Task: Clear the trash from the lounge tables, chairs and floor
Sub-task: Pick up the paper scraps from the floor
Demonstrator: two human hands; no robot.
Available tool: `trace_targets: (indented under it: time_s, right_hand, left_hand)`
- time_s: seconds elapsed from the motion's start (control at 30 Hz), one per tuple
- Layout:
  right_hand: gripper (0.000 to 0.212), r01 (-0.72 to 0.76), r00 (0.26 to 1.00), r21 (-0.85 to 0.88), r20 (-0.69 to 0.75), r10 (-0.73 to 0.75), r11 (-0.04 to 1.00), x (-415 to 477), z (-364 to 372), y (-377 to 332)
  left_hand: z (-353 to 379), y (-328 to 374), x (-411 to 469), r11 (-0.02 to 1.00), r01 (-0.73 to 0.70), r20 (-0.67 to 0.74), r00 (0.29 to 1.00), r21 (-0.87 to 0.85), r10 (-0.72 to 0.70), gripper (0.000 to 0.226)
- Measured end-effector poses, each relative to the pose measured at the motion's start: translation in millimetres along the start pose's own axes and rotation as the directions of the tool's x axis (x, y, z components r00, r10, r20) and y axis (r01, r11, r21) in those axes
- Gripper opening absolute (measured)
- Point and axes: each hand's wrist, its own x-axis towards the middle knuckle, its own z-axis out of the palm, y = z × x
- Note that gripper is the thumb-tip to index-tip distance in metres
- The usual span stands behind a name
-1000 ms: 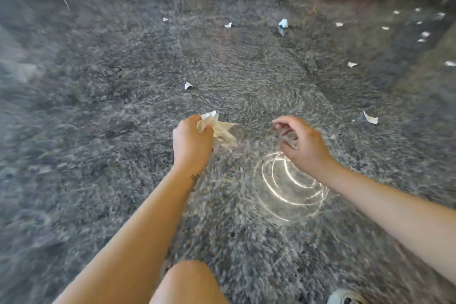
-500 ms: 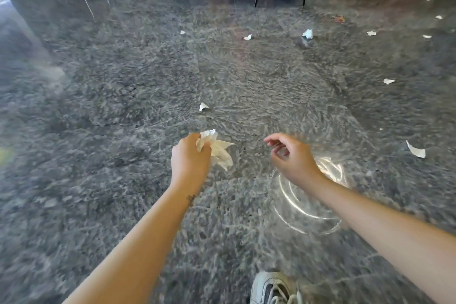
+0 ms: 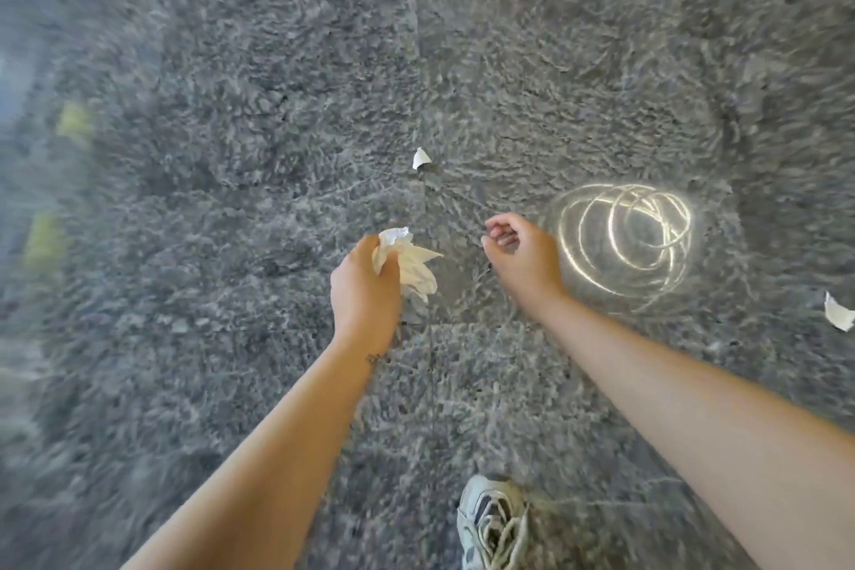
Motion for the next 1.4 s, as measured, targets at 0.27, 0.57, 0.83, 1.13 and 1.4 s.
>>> trace_targets:
  time_s: [0.27, 0.57, 0.83, 1.13, 1.4]
  right_hand:
    - [0.015, -0.042, 0.998, -0.061, 0.054, 0.045, 0.997, 101, 30, -15]
    - [0.018, -0.082, 0.975, -0.160, 0.190, 0.113, 0.984, 256, 109, 41]
    - [0.037, -0.048, 0.948, -0.379, 0.273, 0.161, 0.924, 332, 193, 91]
    - [0.006, -0.028, 0.958, -0.446, 0.244, 0.151, 0.895, 329, 206, 92]
    - [0.052, 0.063, 0.894, -0.492, 0.414, 0.170, 0.868, 312, 187, 92]
  left_hand:
    - [-7, 14, 83, 0.992, 0.115, -0.081, 0.990, -0.053, -0.119, 0.037]
    - [67, -4, 233, 0.972, 0.231, -0.050, 0.971, -0.033, -0.233, 0.036]
    - [118, -46, 312, 0.935, 0.352, -0.040, 0.935, -0.041, -0.353, 0.022]
    - [115, -53, 306, 0.914, 0.405, -0.009, 0.914, -0.040, -0.405, 0.023]
    - [102, -31, 293, 0.930, 0.367, 0.001, 0.930, 0.001, -0.367, 0.022]
